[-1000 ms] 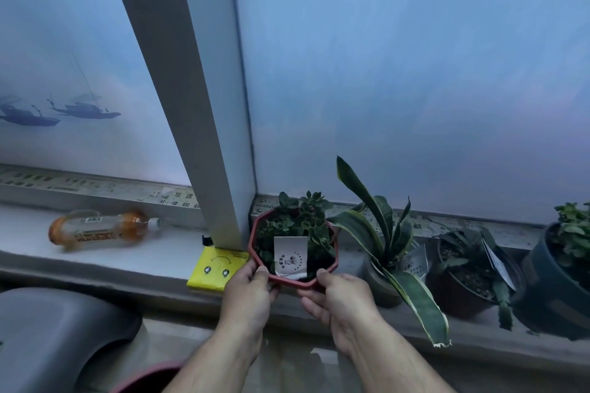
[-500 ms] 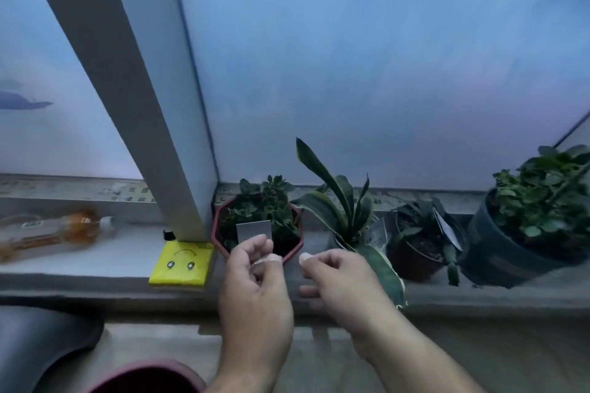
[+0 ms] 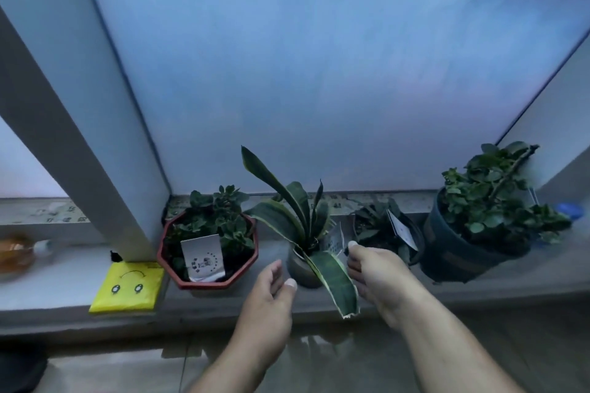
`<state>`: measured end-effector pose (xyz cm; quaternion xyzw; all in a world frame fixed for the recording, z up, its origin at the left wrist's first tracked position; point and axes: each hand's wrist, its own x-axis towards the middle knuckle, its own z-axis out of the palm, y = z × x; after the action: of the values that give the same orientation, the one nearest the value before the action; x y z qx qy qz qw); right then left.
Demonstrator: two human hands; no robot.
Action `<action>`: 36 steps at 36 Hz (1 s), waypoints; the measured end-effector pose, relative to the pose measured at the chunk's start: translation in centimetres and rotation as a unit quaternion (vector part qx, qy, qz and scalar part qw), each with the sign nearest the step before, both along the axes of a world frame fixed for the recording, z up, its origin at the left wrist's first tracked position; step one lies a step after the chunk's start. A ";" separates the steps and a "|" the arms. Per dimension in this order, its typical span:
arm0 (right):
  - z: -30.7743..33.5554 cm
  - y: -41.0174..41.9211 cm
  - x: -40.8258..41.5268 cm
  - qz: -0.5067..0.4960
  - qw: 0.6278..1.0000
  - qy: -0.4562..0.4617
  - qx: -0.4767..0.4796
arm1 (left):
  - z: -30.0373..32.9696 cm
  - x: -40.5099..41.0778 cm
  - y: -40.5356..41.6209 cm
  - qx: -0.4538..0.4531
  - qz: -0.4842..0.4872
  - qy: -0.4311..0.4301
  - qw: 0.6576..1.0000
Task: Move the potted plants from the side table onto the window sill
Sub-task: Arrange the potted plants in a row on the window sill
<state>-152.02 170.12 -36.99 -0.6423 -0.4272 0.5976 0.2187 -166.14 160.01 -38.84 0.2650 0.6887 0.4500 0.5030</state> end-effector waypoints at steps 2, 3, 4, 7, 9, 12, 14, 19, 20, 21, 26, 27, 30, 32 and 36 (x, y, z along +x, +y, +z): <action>-0.2 0.0 -0.1 0.006 1.000 0.001 -0.029 | -0.5 0.3 0.7 0.003 0.005 0.002 1.000; -0.4 0.3 -0.4 0.013 0.999 0.005 -0.036 | -0.8 0.2 1.3 0.004 0.012 0.001 1.000; -0.6 0.2 -0.4 0.012 0.999 0.010 -0.040 | -1.2 0.4 1.5 0.001 0.013 -0.005 1.000; -1.0 0.8 -1.0 0.012 0.999 0.035 -0.034 | -2.0 0.5 2.6 0.003 0.021 -0.003 1.000; -1.1 1.0 -1.2 0.013 0.998 0.058 -0.022 | -2.5 0.6 3.2 0.013 0.014 -0.001 1.000; -0.8 1.2 -1.4 0.014 0.997 0.070 -0.022 | -2.8 0.4 3.5 0.018 -0.004 -0.002 1.000; -1.0 1.2 -1.3 0.002 0.997 0.077 -0.016 | -3.0 0.2 3.7 0.023 -0.016 0.021 0.999; -1.7 1.0 -1.3 -0.029 0.998 0.054 -0.028 | -3.4 -1.7 4.5 0.009 -0.030 0.020 0.999; -1.6 0.9 -1.3 -0.032 0.998 0.048 -0.036 | -3.7 -2.0 4.6 0.015 -0.027 0.004 1.000; -1.7 0.9 -1.3 -0.034 0.998 0.041 -0.038 | -3.9 -2.0 4.8 0.028 -0.028 0.005 0.999; -2.5 0.9 -1.8 -0.032 0.999 0.019 0.002 | -5.4 -1.0 3.2 0.090 -0.047 0.123 0.987; -2.8 1.0 -1.9 -0.027 0.999 0.021 0.003 | -6.0 -0.7 3.2 0.109 -0.034 0.130 0.985; -2.5 1.0 -2.0 -0.019 1.000 0.018 0.010 | -7.2 -0.4 3.1 0.100 -0.032 0.177 0.979; -2.5 0.7 -1.9 -0.019 1.000 0.006 0.014 | -6.8 -0.3 3.3 0.022 -0.026 0.131 0.991; -2.8 0.8 -1.9 -0.024 0.999 -0.020 0.015 | -5.7 -0.4 3.9 -0.098 -0.102 0.143 0.980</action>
<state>-153.97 170.95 -39.82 -0.6605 -0.4253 0.5728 0.2340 -166.54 163.89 -44.55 0.3453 0.7634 0.2840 0.4662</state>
